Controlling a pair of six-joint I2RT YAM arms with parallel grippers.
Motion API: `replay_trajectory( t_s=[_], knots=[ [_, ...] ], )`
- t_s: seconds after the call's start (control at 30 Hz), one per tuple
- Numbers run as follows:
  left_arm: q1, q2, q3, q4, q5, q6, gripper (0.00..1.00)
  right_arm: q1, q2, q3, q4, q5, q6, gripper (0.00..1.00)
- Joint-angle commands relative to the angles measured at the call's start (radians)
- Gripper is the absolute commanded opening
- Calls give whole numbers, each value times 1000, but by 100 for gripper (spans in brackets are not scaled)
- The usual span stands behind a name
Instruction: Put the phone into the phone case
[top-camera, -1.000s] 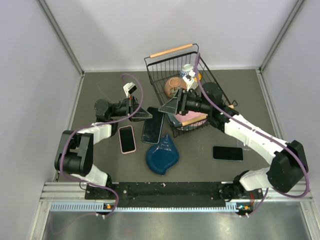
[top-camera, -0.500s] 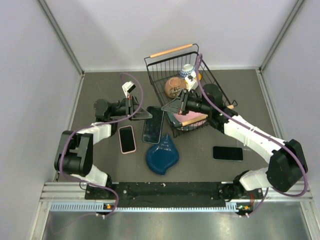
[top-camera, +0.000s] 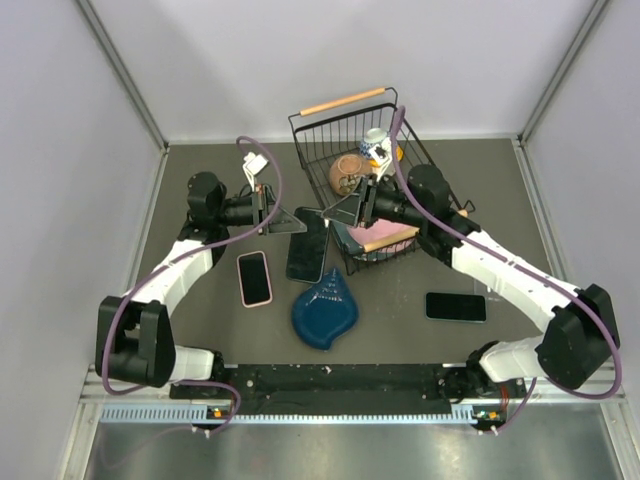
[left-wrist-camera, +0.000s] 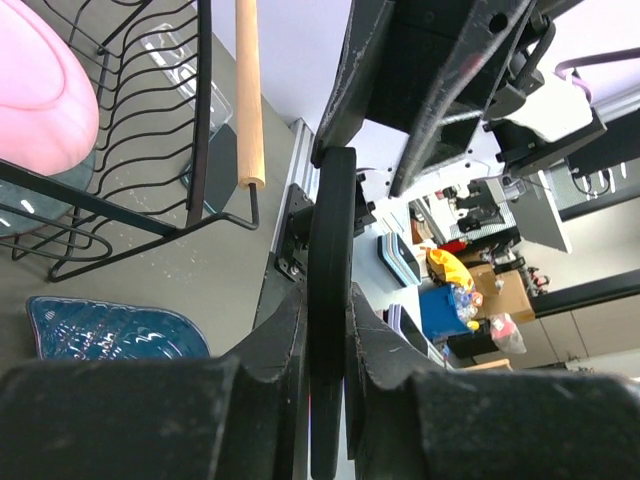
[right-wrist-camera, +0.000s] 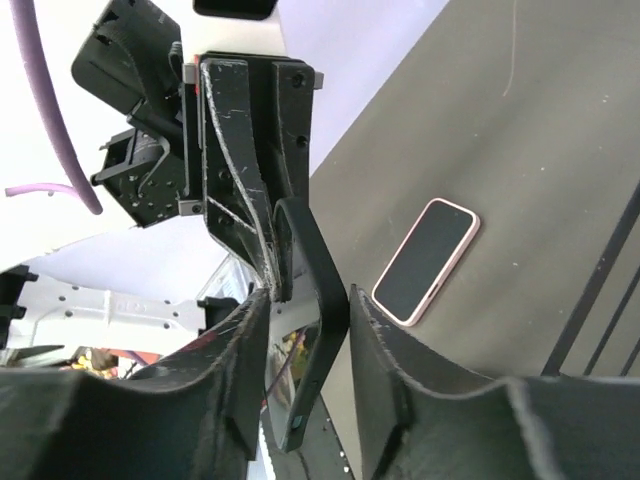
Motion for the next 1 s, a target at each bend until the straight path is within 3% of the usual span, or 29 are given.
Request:
replay_trajectory(
  t_s=[0.0,0.23,0.33,0.73,0.97],
  knots=[
    [-2,-41,-10,87,-77,-59,0,25,-33,-27,164,-116,58,39],
    [-2,-106,-11,125,-159,-101,0,28,-32,-113,216,-135,110,59],
    [-1,-127,-27,177,-205,-145,0,38,-35,-145,233,-165,126,63],
    [2,-164,-65,191,-301,-174,0,55,-96,-213,224,-124,143,47],
    [4,-187,-85,151,-344,-148,0,74,-95,-223,190,-81,129,47]
  ],
)
